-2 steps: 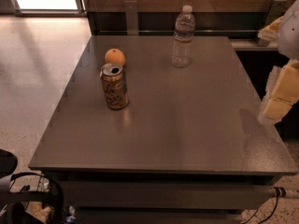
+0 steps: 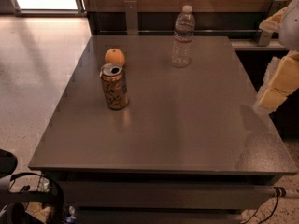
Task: Pick water bottle
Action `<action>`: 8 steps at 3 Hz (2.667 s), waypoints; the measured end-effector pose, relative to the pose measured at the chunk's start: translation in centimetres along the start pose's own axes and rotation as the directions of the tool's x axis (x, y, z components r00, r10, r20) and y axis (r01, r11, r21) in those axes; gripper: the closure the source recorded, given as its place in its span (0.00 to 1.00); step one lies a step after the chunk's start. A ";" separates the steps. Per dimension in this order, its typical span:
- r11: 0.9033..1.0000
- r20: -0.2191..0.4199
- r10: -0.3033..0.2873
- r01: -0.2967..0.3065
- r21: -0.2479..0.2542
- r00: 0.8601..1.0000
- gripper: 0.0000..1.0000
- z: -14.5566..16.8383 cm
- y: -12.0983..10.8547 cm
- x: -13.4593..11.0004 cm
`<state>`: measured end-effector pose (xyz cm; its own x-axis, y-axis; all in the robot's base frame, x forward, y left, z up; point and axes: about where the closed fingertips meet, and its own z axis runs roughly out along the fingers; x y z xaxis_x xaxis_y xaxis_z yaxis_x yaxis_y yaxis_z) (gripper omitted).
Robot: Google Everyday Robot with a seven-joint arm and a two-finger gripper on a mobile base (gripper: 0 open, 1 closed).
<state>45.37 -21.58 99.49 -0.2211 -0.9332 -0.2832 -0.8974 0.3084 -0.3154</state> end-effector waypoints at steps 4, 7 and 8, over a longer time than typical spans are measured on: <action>0.919 0.708 0.268 -0.394 0.017 0.653 0.00 4.9 -14.9 -5.2; 0.918 0.753 0.275 -0.397 -0.019 0.598 0.00 7.9 -17.9 -7.3; 0.913 0.794 0.283 -0.405 -0.051 0.538 0.00 10.6 -20.1 -8.8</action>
Offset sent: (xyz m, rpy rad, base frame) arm 0.1378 -0.0155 0.0297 0.8140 -0.4080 -0.1655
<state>69.44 -17.60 98.79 -0.0696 -0.2685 -0.9608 -0.7494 0.6498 -0.1273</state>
